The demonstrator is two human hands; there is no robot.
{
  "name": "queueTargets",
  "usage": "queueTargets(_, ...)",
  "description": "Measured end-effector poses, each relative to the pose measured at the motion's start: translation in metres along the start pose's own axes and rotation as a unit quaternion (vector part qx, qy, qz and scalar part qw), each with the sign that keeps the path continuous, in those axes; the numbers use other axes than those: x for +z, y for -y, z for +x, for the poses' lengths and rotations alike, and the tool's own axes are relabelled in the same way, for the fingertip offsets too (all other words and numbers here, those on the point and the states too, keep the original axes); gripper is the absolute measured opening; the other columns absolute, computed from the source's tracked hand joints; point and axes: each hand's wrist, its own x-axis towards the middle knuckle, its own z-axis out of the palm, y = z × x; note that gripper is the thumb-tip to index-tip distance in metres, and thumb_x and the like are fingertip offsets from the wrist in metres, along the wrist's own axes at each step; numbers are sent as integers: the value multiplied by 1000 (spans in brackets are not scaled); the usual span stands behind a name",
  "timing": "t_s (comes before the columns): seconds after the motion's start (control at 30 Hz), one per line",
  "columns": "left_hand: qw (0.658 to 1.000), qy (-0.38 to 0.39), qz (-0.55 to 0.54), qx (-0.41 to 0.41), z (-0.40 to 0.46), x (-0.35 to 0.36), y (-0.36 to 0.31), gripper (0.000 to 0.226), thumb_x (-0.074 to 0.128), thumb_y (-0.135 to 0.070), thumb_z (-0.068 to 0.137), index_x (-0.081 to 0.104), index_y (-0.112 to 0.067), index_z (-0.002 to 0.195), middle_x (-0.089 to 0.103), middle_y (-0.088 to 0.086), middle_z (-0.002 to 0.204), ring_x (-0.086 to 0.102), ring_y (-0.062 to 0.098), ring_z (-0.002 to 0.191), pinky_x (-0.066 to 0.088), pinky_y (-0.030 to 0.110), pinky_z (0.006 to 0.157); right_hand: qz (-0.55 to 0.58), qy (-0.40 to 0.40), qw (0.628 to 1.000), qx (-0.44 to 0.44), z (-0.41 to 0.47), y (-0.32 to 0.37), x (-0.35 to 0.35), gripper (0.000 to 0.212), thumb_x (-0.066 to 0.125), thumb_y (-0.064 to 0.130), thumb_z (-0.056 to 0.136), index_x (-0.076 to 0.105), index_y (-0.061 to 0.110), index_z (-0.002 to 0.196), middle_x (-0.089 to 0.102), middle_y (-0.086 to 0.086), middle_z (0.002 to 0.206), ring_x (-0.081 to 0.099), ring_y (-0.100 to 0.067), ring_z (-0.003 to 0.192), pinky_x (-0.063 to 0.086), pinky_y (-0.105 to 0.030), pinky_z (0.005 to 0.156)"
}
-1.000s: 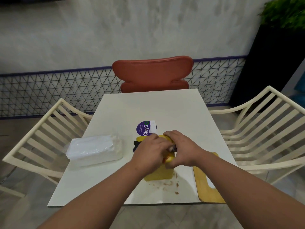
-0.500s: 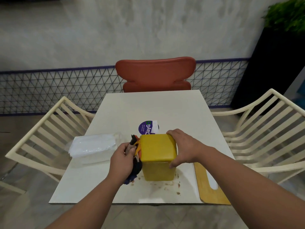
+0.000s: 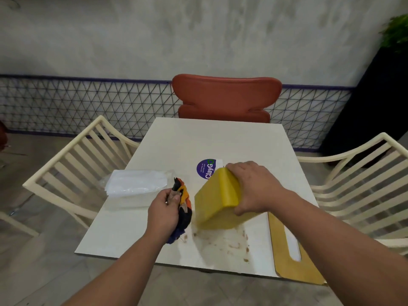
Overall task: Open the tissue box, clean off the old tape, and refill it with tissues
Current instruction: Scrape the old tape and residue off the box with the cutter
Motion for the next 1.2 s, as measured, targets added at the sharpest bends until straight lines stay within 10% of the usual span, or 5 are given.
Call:
queueTargets(0.3, 989, -7, 130, 76, 4, 23, -8, 17, 51, -18, 96, 62, -21, 109, 63, -1, 97, 58, 18, 89, 40, 26, 74, 293, -55, 951, 88, -42, -37, 43, 115, 87, 41, 43, 31, 29, 143, 44, 11, 132, 48, -14, 119, 49, -40, 98)
queueTargets(0.73, 903, 56, 237, 355, -54, 95, -29, 37, 44, -34, 89, 66, -22, 116, 64, -3, 103, 52, 15, 95, 43, 28, 84, 387, -123, 903, 138, -68, -37, 93, 112, 87, 35, 36, 39, 23, 136, 48, 11, 124, 50, -12, 117, 52, -36, 96)
queueTargets(0.93, 943, -49, 259, 201, 1, 43, -1, 27, 51, -15, 92, 65, -21, 115, 63, 3, 100, 54, 26, 98, 41, 31, 79, 379, -106, 912, 118, -67, -37, 89, 113, 90, 37, 39, 35, 27, 138, 44, 12, 128, 47, -11, 118, 50, -32, 97)
queueTargets(1.2, 891, 73, 241, 379, -46, 85, -28, 42, 38, -41, 90, 66, -21, 114, 63, -3, 104, 51, 15, 98, 45, 28, 85, 372, -108, 917, 96, -59, -30, 86, 113, 91, 35, 41, 36, 19, 139, 44, 11, 125, 48, -9, 116, 50, -32, 98)
